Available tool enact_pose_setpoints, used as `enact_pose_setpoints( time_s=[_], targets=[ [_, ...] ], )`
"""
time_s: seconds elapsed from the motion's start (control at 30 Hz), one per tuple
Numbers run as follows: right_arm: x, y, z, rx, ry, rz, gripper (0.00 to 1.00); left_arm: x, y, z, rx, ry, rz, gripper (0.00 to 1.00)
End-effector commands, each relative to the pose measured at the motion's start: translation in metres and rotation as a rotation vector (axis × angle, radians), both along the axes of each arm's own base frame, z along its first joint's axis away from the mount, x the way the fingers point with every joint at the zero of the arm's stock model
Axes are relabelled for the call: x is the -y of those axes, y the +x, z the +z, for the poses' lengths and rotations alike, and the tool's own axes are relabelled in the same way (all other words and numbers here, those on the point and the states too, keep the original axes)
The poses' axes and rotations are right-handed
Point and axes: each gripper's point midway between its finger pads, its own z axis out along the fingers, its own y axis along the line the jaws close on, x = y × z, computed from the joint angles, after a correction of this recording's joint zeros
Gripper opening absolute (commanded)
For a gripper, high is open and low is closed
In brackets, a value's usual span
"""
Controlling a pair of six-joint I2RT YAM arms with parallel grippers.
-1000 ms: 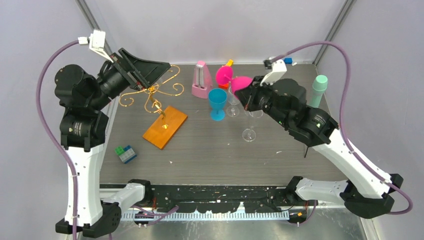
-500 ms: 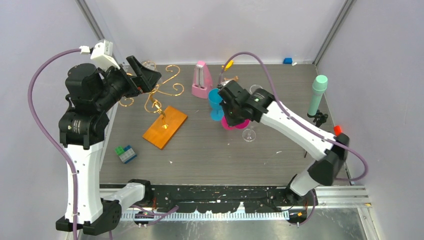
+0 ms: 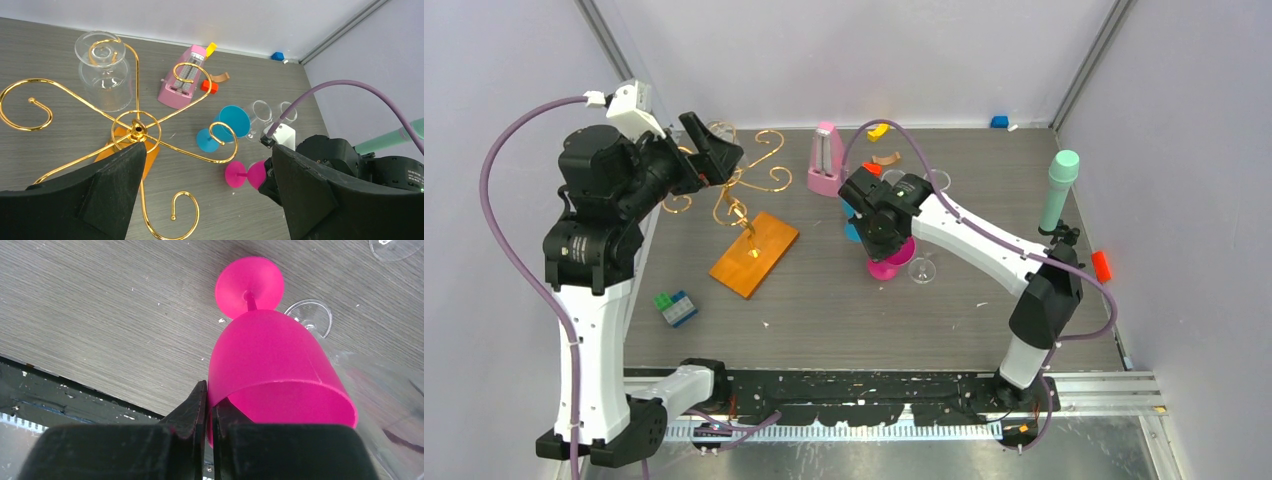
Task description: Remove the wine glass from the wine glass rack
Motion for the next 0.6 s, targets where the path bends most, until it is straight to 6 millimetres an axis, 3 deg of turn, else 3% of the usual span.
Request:
enact_pose_setpoints(
  time_s=[0.0,0.23,0.3,0.43,0.57],
  targets=[
    [-0.008,0.003,0.006,-0.006,0.022,0.024,0.12,-0.004,0.002,0.014,0.047,0.023,0.016,1.0],
    [-0.004,0.007,-0.008,-0.02,-0.036,0.023,0.18,-0.006,0.007,0.01,0.044,0.034,0.029,1.0],
    [-0.003,0.008,-0.01,-0.021,-0.048,0.025,0.27,-0.007,0.01,0.009,0.041,0.032,0.033,1.0],
    [0.002,0.015,-0.005,0.02,-0.066,0.005,0.39,-0.006,0.018,0.007,0.024,0.016,0.04,1.0],
    [0.004,0.024,0.011,0.087,-0.058,-0.025,0.45,-0.005,0.03,0.004,-0.008,0.006,0.049,1.0]
  ],
)
